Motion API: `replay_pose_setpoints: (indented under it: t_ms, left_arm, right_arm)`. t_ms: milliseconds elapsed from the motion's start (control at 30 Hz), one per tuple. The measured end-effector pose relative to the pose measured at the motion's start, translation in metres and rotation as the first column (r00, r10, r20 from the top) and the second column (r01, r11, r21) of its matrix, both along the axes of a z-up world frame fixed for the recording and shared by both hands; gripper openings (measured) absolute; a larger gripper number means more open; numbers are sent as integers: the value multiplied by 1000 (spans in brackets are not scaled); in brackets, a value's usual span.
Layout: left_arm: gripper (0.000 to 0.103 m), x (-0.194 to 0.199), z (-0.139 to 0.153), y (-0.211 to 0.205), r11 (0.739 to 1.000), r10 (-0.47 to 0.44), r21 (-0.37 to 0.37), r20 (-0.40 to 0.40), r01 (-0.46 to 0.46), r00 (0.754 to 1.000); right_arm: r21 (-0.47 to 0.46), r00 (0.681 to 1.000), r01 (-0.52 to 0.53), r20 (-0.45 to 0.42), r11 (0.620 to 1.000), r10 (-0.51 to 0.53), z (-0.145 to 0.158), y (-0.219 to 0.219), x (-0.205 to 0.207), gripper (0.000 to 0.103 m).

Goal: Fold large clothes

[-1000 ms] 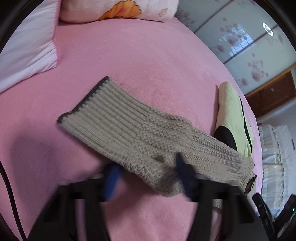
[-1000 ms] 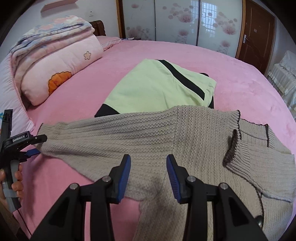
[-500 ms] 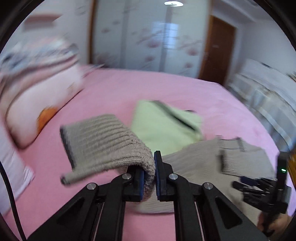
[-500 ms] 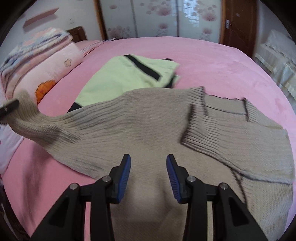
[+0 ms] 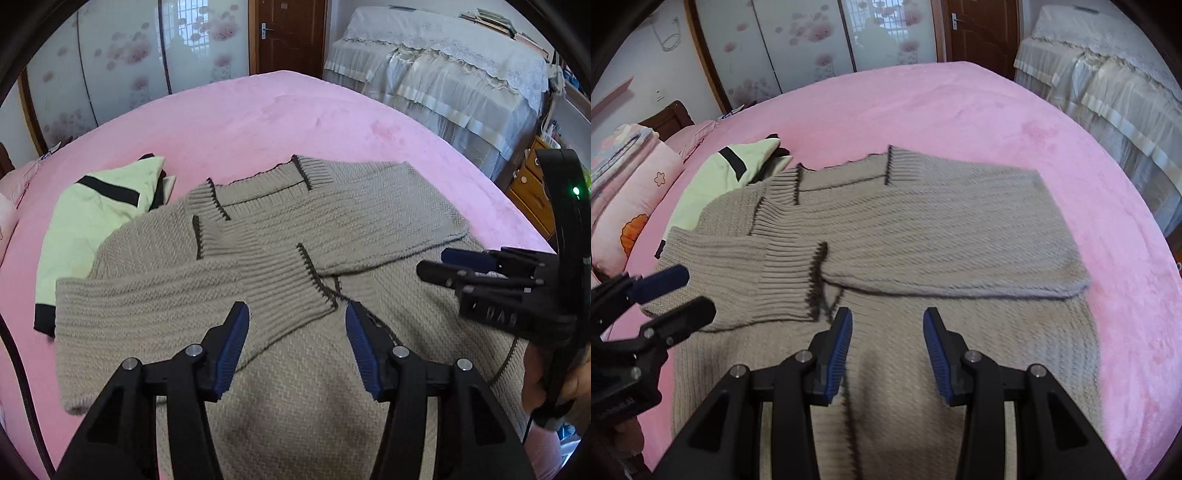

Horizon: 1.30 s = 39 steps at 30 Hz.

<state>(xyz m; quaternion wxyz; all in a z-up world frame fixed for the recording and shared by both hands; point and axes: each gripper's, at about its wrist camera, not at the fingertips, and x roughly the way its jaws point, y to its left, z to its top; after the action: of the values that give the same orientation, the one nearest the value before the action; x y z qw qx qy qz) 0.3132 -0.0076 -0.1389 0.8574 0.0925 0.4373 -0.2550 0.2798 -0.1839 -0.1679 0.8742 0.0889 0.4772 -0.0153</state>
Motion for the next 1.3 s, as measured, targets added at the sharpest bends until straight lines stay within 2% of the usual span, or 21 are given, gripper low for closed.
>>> replay_pose_setpoints:
  t_ms: [100,167,233,333,433,567,667,733,833,867,933,1000,1100,1200,1300]
  left_arm:
    - [58,-6,0,27,998,70,-6,10,-70,997]
    - [71,-11,1,60,990,140,-4,35,-140,989]
    - [73,-16,4,101,975,222,-12,68,-222,973]
    - [73,-18,-4,143,948,317,-4,70,-318,946]
    - [73,-17,-29,179,909,415,23,26,-415,910]
    - [73,-7,-65,203,873,488,39,-58,-486,871]
    - [73,6,-88,211,854,519,18,-115,-520,847]
    - [73,15,-96,212,840,533,-19,-148,-542,833]
    - [73,29,-106,211,821,557,-34,-174,-570,812]
    - [73,32,-109,210,817,563,-34,-175,-576,808]
    - [73,34,-111,210,812,569,-35,-178,-583,803]
    - [73,36,-111,209,810,572,-32,-172,-585,802]
    - [73,40,-106,206,806,584,-16,-148,-592,798]
    - [73,44,-102,203,792,604,-6,-135,-610,786]
    - [70,49,-100,199,784,615,1,-138,-621,777]
  right_arm:
    - [87,999,-25,-19,996,27,-4,-6,2,40]
    - [144,998,-47,-27,989,51,-7,-3,7,40]
    - [207,996,-77,-37,975,87,-10,6,13,40]
    - [288,990,-112,-54,951,133,-19,22,25,40]
    - [306,986,-113,-80,945,143,-32,32,41,40]
    - [328,981,-92,-130,940,141,-53,40,69,40]
    - [297,977,-93,-157,950,144,-63,49,89,40]
    - [295,975,-92,-170,951,147,-68,52,98,40]
    - [302,973,-108,-164,947,163,-74,59,106,40]
    - [282,973,-119,-159,952,169,-73,62,107,34]
    - [195,972,-163,-138,967,192,-62,72,102,11]
    - [128,965,-232,-92,964,245,-39,81,93,8]
    - [52,950,-310,34,949,309,11,88,80,7]
    - [-43,930,-313,189,949,315,66,84,73,7]
    - [-109,921,-251,280,962,272,98,66,82,7]
